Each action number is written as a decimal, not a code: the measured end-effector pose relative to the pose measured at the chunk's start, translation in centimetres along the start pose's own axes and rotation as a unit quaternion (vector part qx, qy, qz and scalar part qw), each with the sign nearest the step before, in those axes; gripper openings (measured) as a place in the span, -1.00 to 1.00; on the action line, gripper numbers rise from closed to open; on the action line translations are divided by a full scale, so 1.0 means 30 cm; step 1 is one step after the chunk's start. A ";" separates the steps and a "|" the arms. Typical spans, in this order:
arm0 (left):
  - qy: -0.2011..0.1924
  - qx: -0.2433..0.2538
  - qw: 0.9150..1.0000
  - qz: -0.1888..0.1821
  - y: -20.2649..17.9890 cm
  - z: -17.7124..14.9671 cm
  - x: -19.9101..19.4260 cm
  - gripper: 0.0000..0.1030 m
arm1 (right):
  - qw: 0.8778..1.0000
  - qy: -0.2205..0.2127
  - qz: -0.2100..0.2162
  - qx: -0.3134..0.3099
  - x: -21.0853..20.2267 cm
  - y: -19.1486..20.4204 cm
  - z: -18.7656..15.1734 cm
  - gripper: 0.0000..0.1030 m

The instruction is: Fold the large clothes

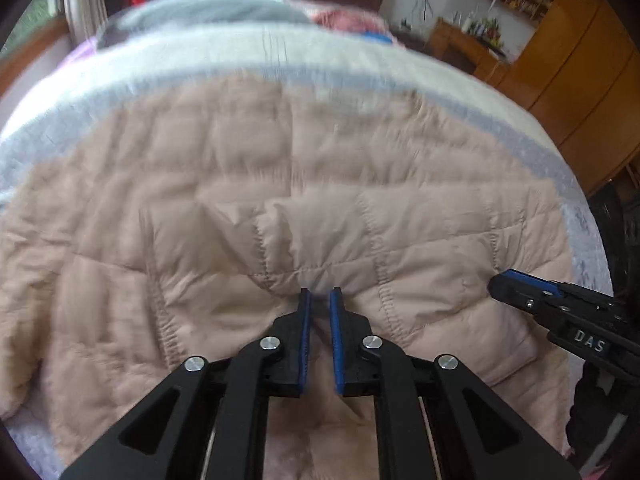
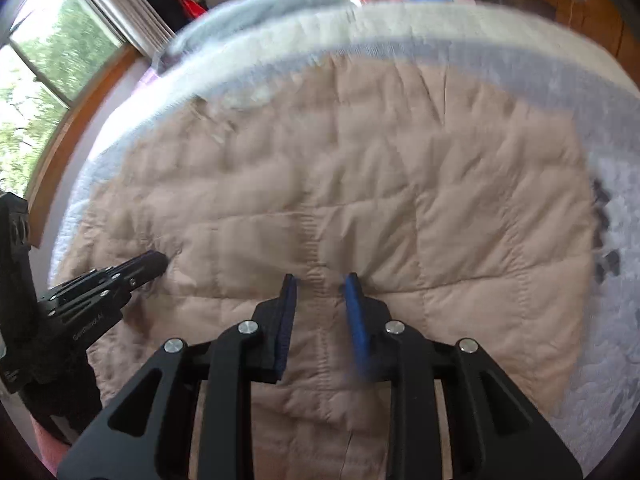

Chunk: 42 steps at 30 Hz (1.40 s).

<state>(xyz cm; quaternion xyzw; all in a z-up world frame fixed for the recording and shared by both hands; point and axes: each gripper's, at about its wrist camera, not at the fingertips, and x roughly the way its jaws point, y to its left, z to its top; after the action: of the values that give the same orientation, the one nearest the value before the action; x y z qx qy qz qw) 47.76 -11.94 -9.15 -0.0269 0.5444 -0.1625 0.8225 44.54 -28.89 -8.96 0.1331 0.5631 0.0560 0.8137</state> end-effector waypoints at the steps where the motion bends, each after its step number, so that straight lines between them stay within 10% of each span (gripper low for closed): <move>1: -0.005 0.004 1.000 -0.003 0.005 -0.006 0.009 -0.80 | 1.000 -0.004 -0.002 -0.004 0.006 0.001 -0.004 -0.52; 10: -0.044 -0.027 0.998 -0.042 0.126 -0.071 -0.202 -0.57 | 0.995 -0.055 0.082 -0.029 -0.198 0.042 -0.067 -0.37; 18: -0.085 -0.128 0.988 0.033 0.577 -0.351 -0.487 -0.21 | 0.996 -0.032 0.067 -0.052 -0.284 0.021 -0.231 -0.21; 23: -0.082 -0.254 0.958 0.101 0.918 -0.620 -0.599 -0.21 | 0.996 -0.013 0.038 -0.073 -0.226 0.021 -0.304 -0.16; 28: -0.113 -0.361 0.921 0.090 1.188 -0.793 -0.677 -0.22 | 0.997 -0.002 0.035 -0.065 -0.181 0.014 -0.297 -0.16; 37: -0.168 -0.438 0.882 0.043 1.396 -0.787 -0.671 -0.30 | 0.998 0.006 0.019 -0.053 -0.139 -0.016 -0.269 -0.15; 42: -0.177 -0.449 0.875 0.045 1.425 -0.778 -0.650 -0.73 | 0.999 0.013 0.013 -0.047 -0.117 -0.033 -0.264 -0.15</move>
<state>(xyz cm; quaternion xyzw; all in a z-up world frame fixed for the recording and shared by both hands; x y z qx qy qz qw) 29.93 37.37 -10.77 -0.3969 0.4052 0.1442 0.8108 35.85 -29.47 -8.69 0.1009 0.5688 0.0948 0.8107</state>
